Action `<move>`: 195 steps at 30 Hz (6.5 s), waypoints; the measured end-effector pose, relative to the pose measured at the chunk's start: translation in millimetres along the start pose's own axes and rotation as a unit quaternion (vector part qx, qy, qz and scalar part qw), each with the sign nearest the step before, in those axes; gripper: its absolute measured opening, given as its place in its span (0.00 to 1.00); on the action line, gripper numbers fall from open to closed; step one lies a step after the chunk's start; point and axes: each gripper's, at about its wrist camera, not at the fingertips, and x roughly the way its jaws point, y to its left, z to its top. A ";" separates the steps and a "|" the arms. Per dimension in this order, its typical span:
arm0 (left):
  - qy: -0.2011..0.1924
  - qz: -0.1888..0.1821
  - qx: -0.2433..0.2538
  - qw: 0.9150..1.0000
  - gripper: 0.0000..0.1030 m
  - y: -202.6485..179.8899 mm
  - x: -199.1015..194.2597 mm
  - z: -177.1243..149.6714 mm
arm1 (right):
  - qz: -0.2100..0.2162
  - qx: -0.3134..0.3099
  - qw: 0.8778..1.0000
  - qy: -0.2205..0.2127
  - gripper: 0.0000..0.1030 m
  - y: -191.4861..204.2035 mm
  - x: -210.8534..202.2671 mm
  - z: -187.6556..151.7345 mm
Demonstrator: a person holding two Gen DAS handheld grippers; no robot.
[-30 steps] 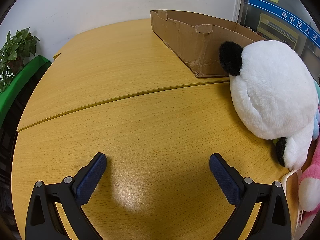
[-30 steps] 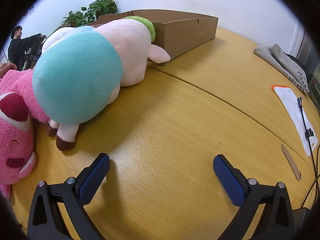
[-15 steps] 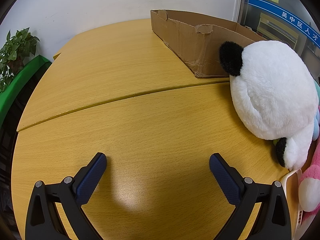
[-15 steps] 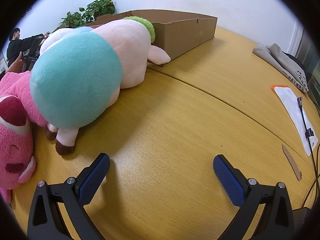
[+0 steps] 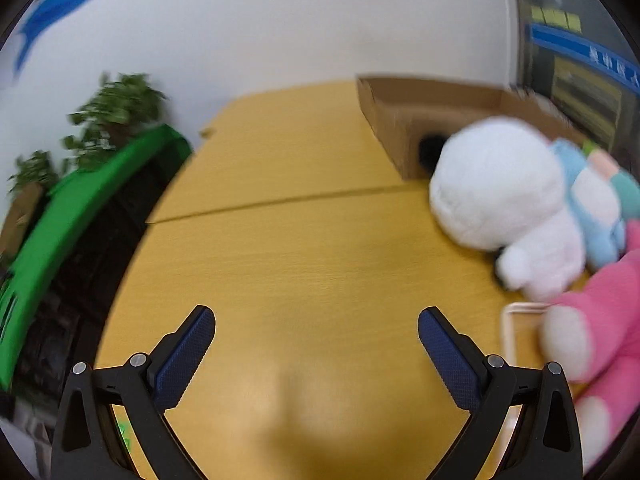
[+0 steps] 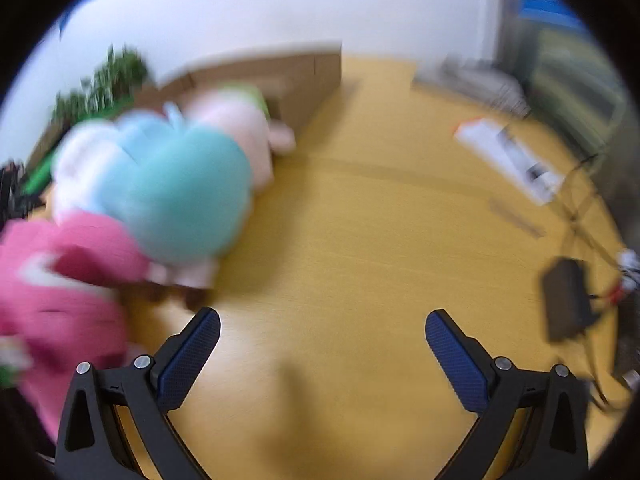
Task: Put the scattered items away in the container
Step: 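Move both grippers toward the pink strawberry bear lying before the box, then close the left gripper on the bear's back while the right gripper grips its head, then lift the pink bear with both grippers and carry it over the box, then lower the pink bear into the box and open both grippers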
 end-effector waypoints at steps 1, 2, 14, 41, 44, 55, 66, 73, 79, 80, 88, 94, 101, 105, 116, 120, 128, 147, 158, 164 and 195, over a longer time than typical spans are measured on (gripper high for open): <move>-0.015 0.001 -0.024 1.000 1.00 -5.1 -27.2 -1.3 | -0.003 0.008 0.999 -0.034 1.00 9.0 -28.3 1.3; -0.022 -0.006 -0.042 0.999 1.00 -11.7 -45.1 -1.2 | 0.008 0.019 0.998 -0.064 1.00 18.6 -52.2 4.4; -0.045 -0.148 -0.048 0.987 1.00 -179.0 -107.9 9.2 | 0.023 0.071 0.994 -0.081 1.00 199.8 -58.4 31.8; -0.036 -0.150 -0.020 0.988 1.00 -225.7 -95.7 5.7 | -0.081 0.033 0.994 -0.061 1.00 220.2 -36.1 23.6; -0.034 -0.154 -0.016 0.987 1.00 -227.7 -93.0 6.2 | -0.079 0.032 0.995 -0.059 1.00 220.5 -32.3 23.7; -0.037 -0.149 -0.013 0.988 1.00 -230.1 -89.3 10.0 | -0.074 0.036 0.995 -0.053 1.00 218.5 -25.7 22.0; -0.027 -0.158 -0.015 0.987 1.00 -225.1 -83.9 8.4 | -0.073 0.033 0.996 -0.047 1.00 217.7 -22.2 21.3; 0.013 -0.200 -0.025 0.979 1.00 -212.3 -70.2 -1.8 | -0.054 0.048 0.996 -0.045 1.00 196.5 -24.0 10.5; 0.054 -0.268 -0.050 0.961 1.00 -211.0 -53.8 -14.2 | -0.051 0.083 0.995 -0.022 1.00 170.1 -18.0 -3.1; 0.058 -0.277 -0.047 0.958 1.00 -213.5 -53.4 -15.5 | -0.047 0.081 0.995 -0.022 1.00 170.3 -17.9 -4.8; 0.081 -0.294 -0.033 0.952 0.97 -223.9 -42.8 -21.5 | 0.011 0.101 0.995 -0.021 1.00 146.8 -17.9 -26.0; 0.086 -0.295 -0.037 0.951 0.84 -222.8 -35.5 -21.7 | 0.066 0.155 0.986 -0.021 0.99 136.7 8.0 -44.1; 0.082 -0.311 -0.043 0.946 0.85 -216.8 -36.2 -22.8 | 0.098 0.161 0.981 -0.042 0.99 133.0 15.3 -52.2; 0.072 -0.307 -0.037 0.948 0.95 -219.8 -35.6 -26.2 | 0.093 0.151 0.983 -0.047 0.99 128.9 4.0 -53.8; 0.073 -0.299 -0.013 0.951 0.63 -221.2 -48.5 -24.0 | 0.119 0.175 0.976 -0.055 0.76 143.5 5.3 -64.2; 0.071 -0.303 -0.010 0.950 0.55 -217.9 -57.8 -23.8 | 0.113 0.174 0.976 -0.064 0.68 149.6 -7.1 -65.6; 0.024 -0.305 -0.011 0.952 0.53 -203.9 -97.3 -12.4 | 0.117 0.167 0.974 -0.094 0.66 164.9 -42.0 -56.3; -0.135 -0.248 -0.004 0.959 0.53 -175.0 -112.3 166.3 | 0.137 0.092 0.955 -0.245 0.66 160.1 -48.2 138.9; -0.130 -0.246 -0.022 0.960 0.53 -186.5 -4.7 334.0 | 0.115 0.079 0.950 -0.281 0.66 131.3 44.8 303.2; -0.075 -0.251 -0.025 0.965 0.53 -212.2 95.5 373.3 | 0.088 0.117 0.952 -0.267 0.66 95.5 124.3 341.7; 0.028 -0.220 -0.019 0.975 0.71 -216.5 207.0 334.9 | -0.020 0.174 0.982 -0.071 0.91 54.1 234.4 318.0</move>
